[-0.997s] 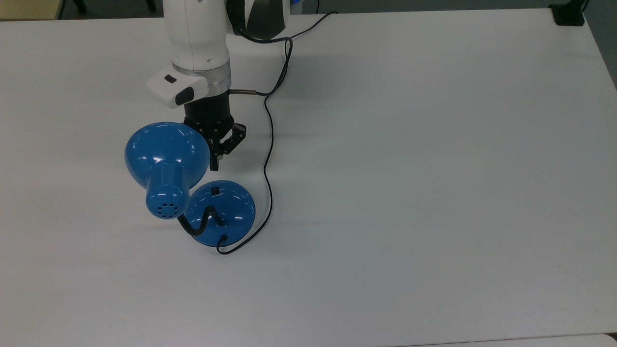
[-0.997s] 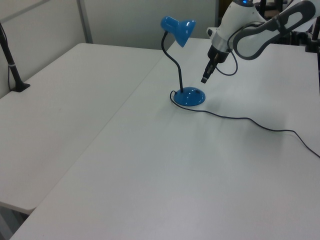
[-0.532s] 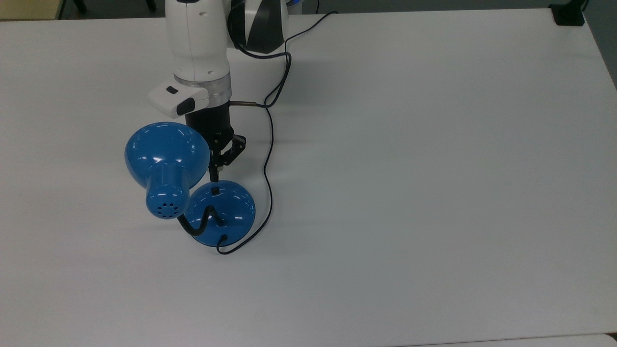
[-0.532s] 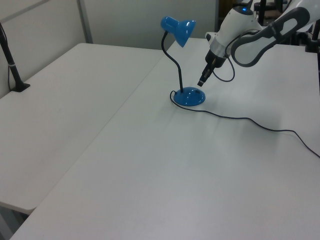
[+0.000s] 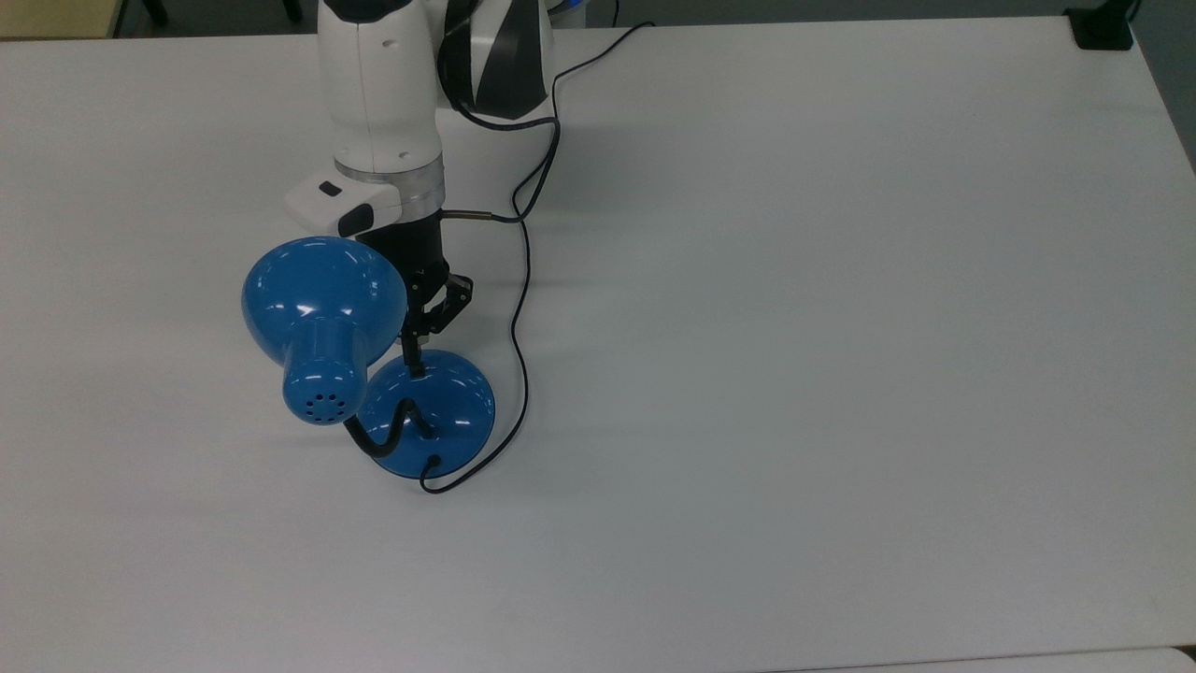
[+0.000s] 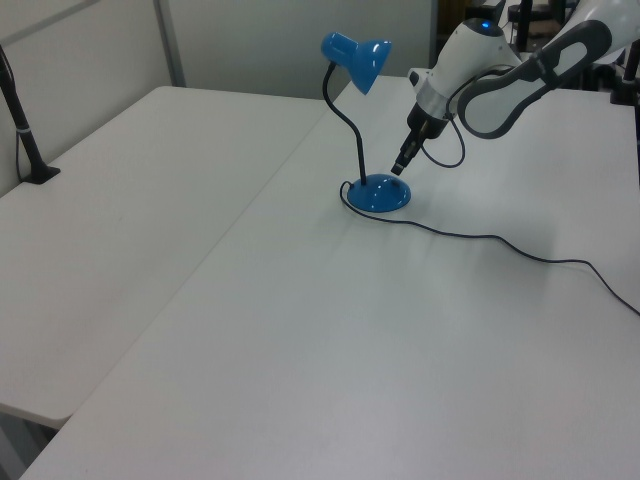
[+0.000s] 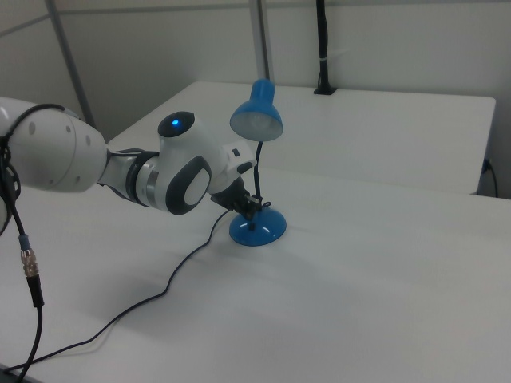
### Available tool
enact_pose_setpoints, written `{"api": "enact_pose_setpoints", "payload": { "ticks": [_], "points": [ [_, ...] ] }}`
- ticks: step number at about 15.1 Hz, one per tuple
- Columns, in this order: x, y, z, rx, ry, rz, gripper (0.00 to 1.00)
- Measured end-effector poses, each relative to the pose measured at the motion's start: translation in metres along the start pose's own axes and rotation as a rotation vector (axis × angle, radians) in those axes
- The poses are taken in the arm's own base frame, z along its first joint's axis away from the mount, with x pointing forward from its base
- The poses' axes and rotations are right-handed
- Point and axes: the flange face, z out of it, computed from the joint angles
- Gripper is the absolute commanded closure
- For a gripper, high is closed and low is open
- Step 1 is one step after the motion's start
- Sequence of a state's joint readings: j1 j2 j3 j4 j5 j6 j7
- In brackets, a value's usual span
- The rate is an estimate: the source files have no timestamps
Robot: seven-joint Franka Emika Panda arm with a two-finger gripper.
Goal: Turn on the lamp
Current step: 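Lower the closed gripper onto the switch on the lamp base, then press the switch and lift the gripper off the lamp base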
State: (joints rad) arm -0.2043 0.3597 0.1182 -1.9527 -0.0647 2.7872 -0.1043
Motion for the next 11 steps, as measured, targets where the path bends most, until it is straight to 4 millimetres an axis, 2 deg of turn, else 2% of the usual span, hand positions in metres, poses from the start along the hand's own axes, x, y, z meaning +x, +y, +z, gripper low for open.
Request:
{"api": "enact_pose_setpoints", "payload": {
  "ticks": [7,11],
  "points": [
    [0.0,0.002,0.018,0.005,-0.014,0.005,1.0],
    [0.001,0.002,0.02,0.005,-0.014,0.005,1.0]
  ]
}}
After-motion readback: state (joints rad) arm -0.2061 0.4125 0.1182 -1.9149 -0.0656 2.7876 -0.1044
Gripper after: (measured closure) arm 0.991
